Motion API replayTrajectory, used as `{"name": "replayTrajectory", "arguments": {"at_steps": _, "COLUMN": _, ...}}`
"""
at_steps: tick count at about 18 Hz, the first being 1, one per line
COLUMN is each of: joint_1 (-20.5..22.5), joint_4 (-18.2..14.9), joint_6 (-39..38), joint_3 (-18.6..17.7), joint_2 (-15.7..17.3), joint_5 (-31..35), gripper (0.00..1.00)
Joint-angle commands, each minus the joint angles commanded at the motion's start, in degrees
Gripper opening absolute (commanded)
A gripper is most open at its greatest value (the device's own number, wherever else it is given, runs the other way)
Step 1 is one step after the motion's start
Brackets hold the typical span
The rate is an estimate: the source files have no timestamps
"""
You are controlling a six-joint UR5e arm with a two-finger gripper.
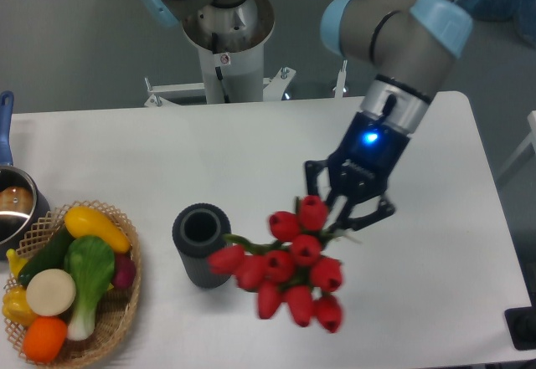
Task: Insert the flowers into the vase
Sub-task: 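Carry the red tulip bunch with the gripper over the grey vase, then lower the tulip stems into the grey vase opening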
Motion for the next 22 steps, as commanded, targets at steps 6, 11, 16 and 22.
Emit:
{"name": "replayTrajectory", "arguments": {"at_steps": 6, "joint_1": -1.06, "joint_4": 0.35, "joint_6": 1.41, "joint_3": -4.3, "joint_2": 1.05, "joint_5": -12.14, "gripper": 0.11}}
{"name": "replayTrajectory", "arguments": {"at_steps": 11, "joint_1": -1.93, "joint_4": 0.44, "joint_6": 3.15, "joint_3": -9.48, "joint_2": 3.51, "joint_5": -19.96, "gripper": 0.11}}
{"name": "replayTrajectory", "arguments": {"at_steps": 16, "joint_1": -2.02, "joint_4": 0.44, "joint_6": 5.36, "joint_3": -12.83, "joint_2": 4.66, "joint_5": -21.99, "gripper": 0.11}}
{"name": "replayTrajectory", "arguments": {"at_steps": 22, "joint_1": -1.76, "joint_4": 0.44, "joint_6": 6.42, "joint_3": -15.03, "joint_2": 5.36, "joint_5": -24.28, "gripper": 0.11}}
